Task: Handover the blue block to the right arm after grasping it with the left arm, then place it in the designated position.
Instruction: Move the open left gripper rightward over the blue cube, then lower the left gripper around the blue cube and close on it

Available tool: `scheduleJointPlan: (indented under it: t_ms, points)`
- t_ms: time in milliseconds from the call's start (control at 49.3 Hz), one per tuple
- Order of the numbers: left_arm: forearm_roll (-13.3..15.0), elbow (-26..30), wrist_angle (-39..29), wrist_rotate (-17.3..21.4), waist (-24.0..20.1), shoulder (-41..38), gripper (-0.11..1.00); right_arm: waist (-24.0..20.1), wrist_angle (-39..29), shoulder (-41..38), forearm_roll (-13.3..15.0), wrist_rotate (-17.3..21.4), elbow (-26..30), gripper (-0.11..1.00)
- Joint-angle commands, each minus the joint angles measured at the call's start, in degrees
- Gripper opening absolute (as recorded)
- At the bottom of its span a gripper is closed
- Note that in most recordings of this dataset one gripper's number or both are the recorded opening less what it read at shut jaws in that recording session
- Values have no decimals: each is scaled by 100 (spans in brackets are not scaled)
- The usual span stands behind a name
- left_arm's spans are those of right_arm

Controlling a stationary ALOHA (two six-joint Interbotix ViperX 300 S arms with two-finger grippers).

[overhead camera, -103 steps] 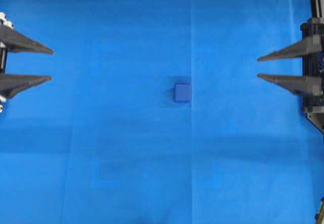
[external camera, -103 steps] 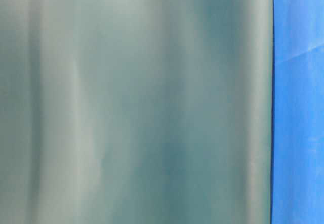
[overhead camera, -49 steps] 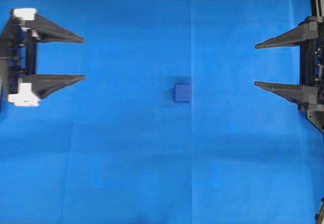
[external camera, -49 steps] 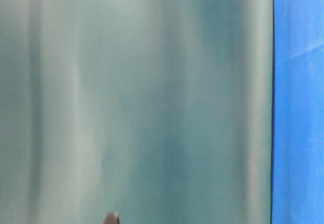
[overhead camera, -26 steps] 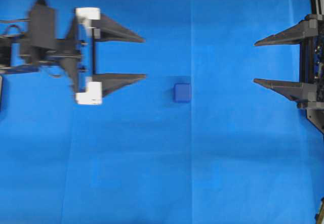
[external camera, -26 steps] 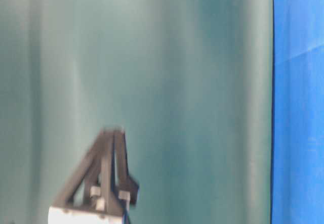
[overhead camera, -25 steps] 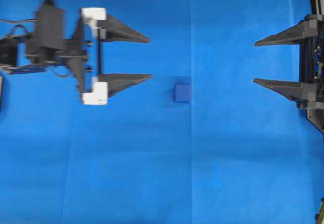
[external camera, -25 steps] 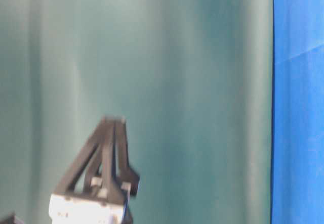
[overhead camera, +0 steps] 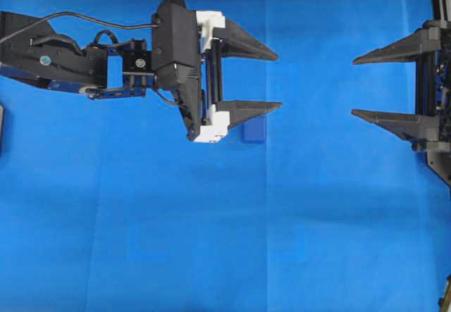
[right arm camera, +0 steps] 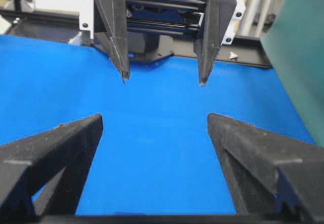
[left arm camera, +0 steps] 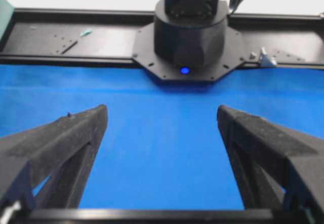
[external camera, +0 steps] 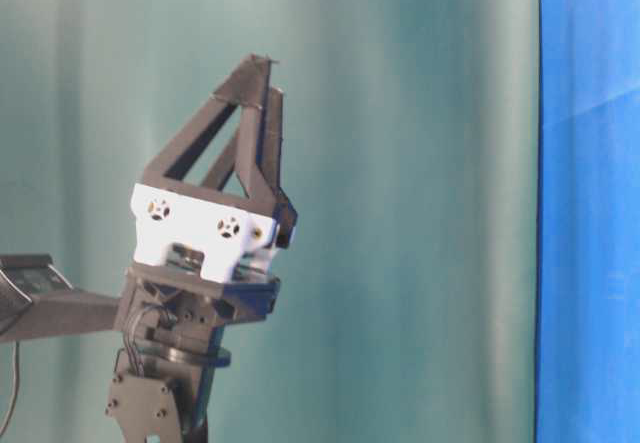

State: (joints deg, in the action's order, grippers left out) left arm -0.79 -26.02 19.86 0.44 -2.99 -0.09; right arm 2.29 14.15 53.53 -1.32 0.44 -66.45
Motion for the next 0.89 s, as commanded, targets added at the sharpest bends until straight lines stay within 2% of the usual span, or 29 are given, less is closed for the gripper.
scheduleJointPlan:
  t_ms: [0,243,730,872]
  points:
    - [-26,167,-70,9,0,62,93,9,62,-35,-9,9,149,98]
    - [-18,316,-712,-62,0,35,93,9,44,-44,-9,9,149,98]
    - [-18,1696,-4052,-70,53,-510,93,9,18,-35,-70,9,158,98]
    - [-18,2065,-4720,-9,123,-686,93,9,9,-44,-70,9,158,98]
